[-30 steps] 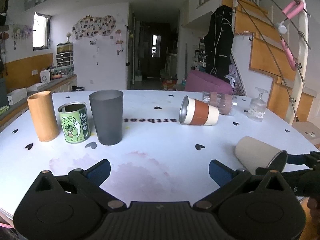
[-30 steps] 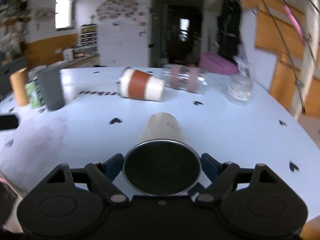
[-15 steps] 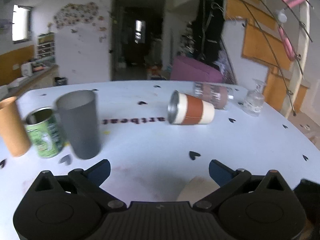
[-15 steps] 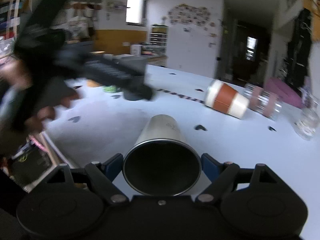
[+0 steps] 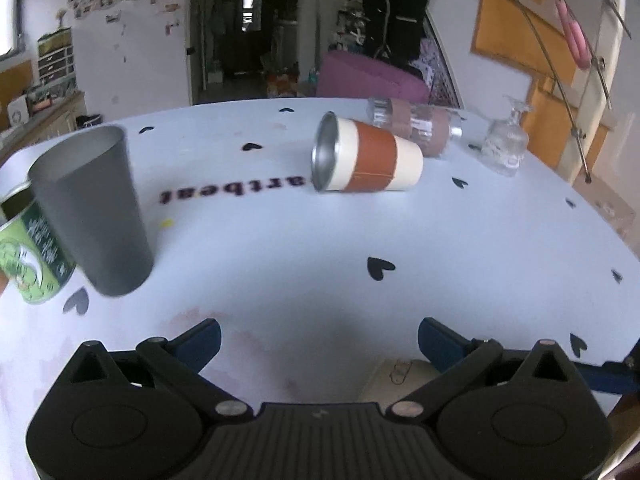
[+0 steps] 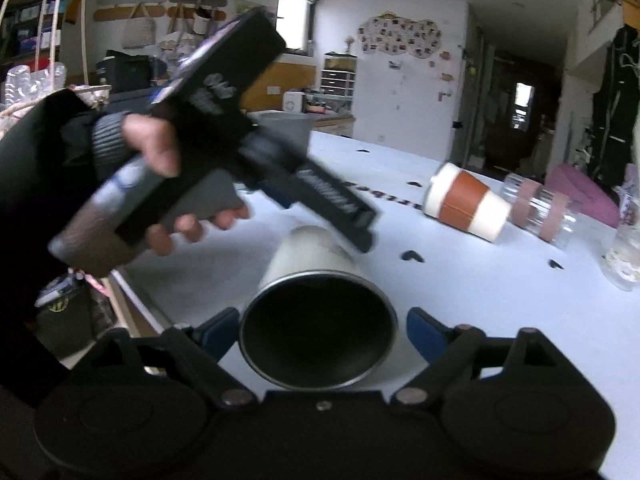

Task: Flip cup upright
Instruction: 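Rotate the right gripper to turn the cream cup base-down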

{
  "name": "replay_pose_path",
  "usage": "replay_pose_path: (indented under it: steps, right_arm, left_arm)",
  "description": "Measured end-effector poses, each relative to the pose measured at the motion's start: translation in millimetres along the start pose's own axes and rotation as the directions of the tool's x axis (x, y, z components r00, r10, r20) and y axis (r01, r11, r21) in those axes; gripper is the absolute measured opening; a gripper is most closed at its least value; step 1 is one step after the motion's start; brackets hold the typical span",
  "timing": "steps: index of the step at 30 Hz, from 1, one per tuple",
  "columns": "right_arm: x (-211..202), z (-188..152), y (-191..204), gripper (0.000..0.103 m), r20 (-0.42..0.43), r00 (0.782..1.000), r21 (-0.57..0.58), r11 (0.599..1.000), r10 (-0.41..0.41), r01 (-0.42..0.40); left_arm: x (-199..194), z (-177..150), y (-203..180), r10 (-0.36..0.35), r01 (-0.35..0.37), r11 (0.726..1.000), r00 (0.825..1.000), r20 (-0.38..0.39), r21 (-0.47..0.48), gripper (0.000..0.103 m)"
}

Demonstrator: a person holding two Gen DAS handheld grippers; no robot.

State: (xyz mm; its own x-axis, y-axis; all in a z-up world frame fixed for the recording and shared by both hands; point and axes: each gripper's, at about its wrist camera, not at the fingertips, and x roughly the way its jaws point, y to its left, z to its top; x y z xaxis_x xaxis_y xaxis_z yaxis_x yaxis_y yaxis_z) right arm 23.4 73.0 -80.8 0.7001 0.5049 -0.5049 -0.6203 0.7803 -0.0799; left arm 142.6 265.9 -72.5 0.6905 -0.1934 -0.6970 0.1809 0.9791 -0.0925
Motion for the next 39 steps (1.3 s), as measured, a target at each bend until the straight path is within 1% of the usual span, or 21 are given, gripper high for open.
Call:
replay_pose_path:
  steps: [3,7,10,14,17,22,27,31,33,35,39]
  right_arm:
    - [1.2,-2.9,-6.3,0.095,-0.006,0.999,0.012,0.999,-0.052,0.052]
    - [4.7,-5.3,-14.7,0.094,-0.018,0.994,0.034,0.993,-0.111,0.112]
    - [6.3,-4.6,-21.6,0.094,-0.011,0.991,0.069,0.989,-0.13,0.131]
    - [12.5,-1.1,-28.6,0.093,0.001,0.986,0.115,0.979,-0.169,0.168]
    - [19.1,1.5,-32.8,0.09,-0.001,0.981,0.145,0.97,-0.196,0.195]
    - [23.6,1.6,-39.2,0.09,-0.008,0.979,0.164,0.965,-0.204,0.202]
    - [20.1,0.0,-43.2,0.09,-0.004,0.98,0.184,0.963,-0.198,0.195]
    - [19.6,-1.1,-45.2,0.09,-0.002,0.981,0.207,0.96,-0.193,0.189]
    - [20.2,-1.7,-46.2,0.09,-0.003,0.982,0.218,0.958,-0.187,0.184]
    - [21.0,-3.0,-47.3,0.09,-0.004,0.983,0.227,0.957,-0.184,0.181]
    - [21.6,-4.8,-49.2,0.09,-0.007,0.983,0.238,0.955,-0.181,0.177]
  left_arm:
    - [-9.7,-4.5,13.7,-0.01,0.01,0.999,1.0,0.002,-0.052,0.103]
    - [-22.8,-11.2,27.0,0.003,-0.003,0.996,1.0,0.007,-0.092,0.103]
    - [-28.9,-19.0,34.2,-0.012,0.011,0.993,1.0,-0.006,-0.119,0.103]
    - [-32.8,-31.2,39.0,-0.006,0.002,0.991,1.0,-0.029,-0.137,0.103]
    - [-34.7,-37.0,40.3,-0.018,0.012,0.989,0.999,-0.038,-0.146,0.103]
    - [-34.4,-37.6,39.2,-0.031,0.024,0.989,0.999,-0.043,-0.146,0.103]
    - [-41.9,-25.0,33.8,-0.071,0.062,0.98,0.996,-0.044,-0.191,0.103]
    - [-41.6,-5.3,18.8,-0.15,0.135,0.968,0.987,-0.055,-0.209,0.103]
    - [-37.3,7.1,6.5,-0.182,0.167,0.967,0.981,-0.063,-0.193,0.103]
    - [-28.6,18.5,-5.6,-0.209,0.193,0.966,0.974,-0.082,-0.171,0.103]
    - [-5.1,32.5,-21.9,-0.224,0.196,0.964,0.963,-0.151,-0.178,0.101]
